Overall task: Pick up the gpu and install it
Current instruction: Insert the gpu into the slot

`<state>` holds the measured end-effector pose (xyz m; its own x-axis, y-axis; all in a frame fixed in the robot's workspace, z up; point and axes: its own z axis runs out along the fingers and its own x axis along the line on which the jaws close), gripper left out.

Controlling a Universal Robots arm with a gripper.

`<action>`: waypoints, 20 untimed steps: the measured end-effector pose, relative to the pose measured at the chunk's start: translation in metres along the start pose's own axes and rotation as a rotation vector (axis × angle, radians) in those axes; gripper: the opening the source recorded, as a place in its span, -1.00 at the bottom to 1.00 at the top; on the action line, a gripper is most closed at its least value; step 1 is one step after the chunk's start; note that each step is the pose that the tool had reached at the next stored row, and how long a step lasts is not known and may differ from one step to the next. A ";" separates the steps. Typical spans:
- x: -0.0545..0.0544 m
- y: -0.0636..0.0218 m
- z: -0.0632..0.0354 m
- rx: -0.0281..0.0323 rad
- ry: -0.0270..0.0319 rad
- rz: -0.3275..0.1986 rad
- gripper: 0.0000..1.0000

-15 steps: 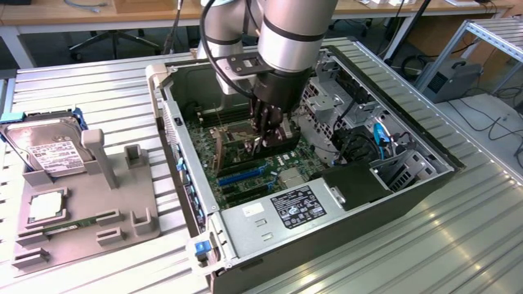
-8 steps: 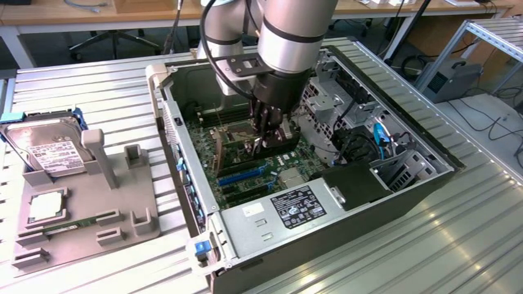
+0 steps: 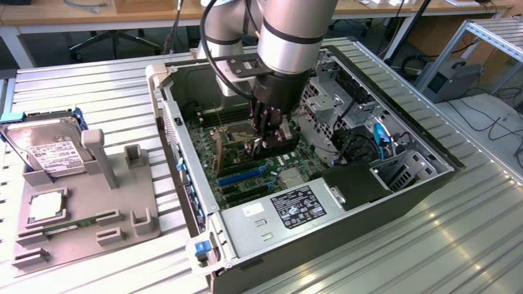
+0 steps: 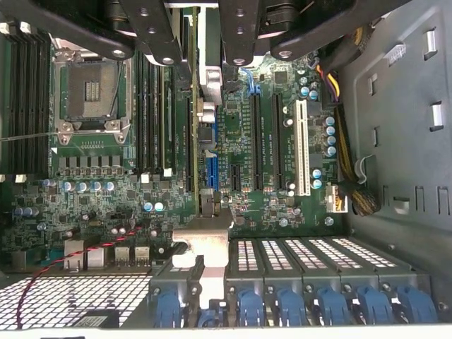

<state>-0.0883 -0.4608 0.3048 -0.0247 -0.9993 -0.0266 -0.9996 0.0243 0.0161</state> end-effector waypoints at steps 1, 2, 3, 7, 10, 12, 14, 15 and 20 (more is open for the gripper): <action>0.000 0.0000 0.0002 0.0000 0.0000 0.000 -0.47; 0.000 0.0000 0.0003 -0.0001 0.0001 0.000 -0.47; 0.000 0.0000 0.0005 0.0000 0.0001 0.000 -0.47; 0.000 0.0000 0.0013 0.0000 0.0000 0.000 -0.47; 0.000 0.0000 0.0018 0.0000 0.0000 0.000 -0.47; 0.000 0.0000 0.0023 0.0000 0.0000 0.000 -0.47; 0.000 -0.0001 0.0068 0.0000 0.0001 0.000 -0.47; 0.000 0.0000 0.0070 0.0000 0.0000 0.000 -0.47; 0.000 0.0011 0.0081 0.0000 0.0000 0.000 -0.47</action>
<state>-0.0896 -0.4608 0.2967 -0.0248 -0.9993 -0.0266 -0.9996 0.0244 0.0161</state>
